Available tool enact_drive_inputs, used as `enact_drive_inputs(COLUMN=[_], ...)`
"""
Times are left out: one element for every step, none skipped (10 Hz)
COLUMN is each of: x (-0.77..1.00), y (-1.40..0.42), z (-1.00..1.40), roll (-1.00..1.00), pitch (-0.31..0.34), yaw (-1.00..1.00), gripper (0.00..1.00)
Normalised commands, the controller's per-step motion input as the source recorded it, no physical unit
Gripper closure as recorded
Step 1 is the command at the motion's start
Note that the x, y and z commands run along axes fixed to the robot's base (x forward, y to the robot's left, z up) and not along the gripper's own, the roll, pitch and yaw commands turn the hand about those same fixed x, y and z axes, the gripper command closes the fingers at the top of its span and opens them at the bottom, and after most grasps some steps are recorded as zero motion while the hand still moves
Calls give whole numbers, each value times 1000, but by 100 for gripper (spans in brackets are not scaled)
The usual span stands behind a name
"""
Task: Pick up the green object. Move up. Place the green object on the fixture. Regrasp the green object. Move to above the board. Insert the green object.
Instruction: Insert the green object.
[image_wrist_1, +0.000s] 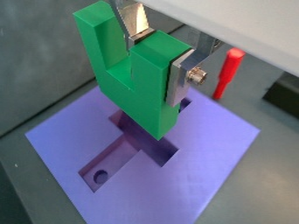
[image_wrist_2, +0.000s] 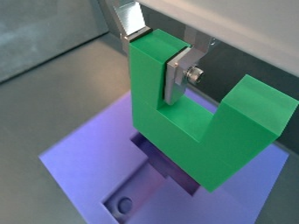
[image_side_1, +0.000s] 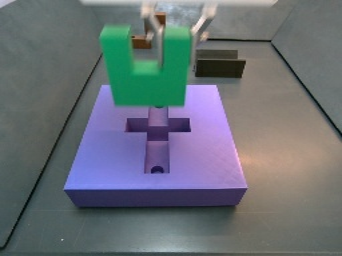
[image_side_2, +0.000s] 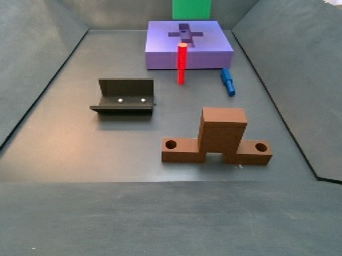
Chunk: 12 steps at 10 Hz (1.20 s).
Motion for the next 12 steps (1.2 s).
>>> enact_drive_inputs(x=[60,286,386,323,357,377,214,0,-60,-289,-246,-37], y=[-37,-166,-211,-163,-134,-149,-60,0,0,23,63,40], z=[-226,-43,-74,-183,-211,-151,-111,-140,-11,-74,-71,-83], roll=[-129,0,180,244,257,361,369,127,0,1,0,-26], pitch=[-196,-83,-19,-13,-17,0,19,0,0,0,0,0], yaw=[97,20,0,0,17,20,0,0,0,-223,-174,-137], gripper=[100,100,100,100,100,100,100,100,100,100,100,100])
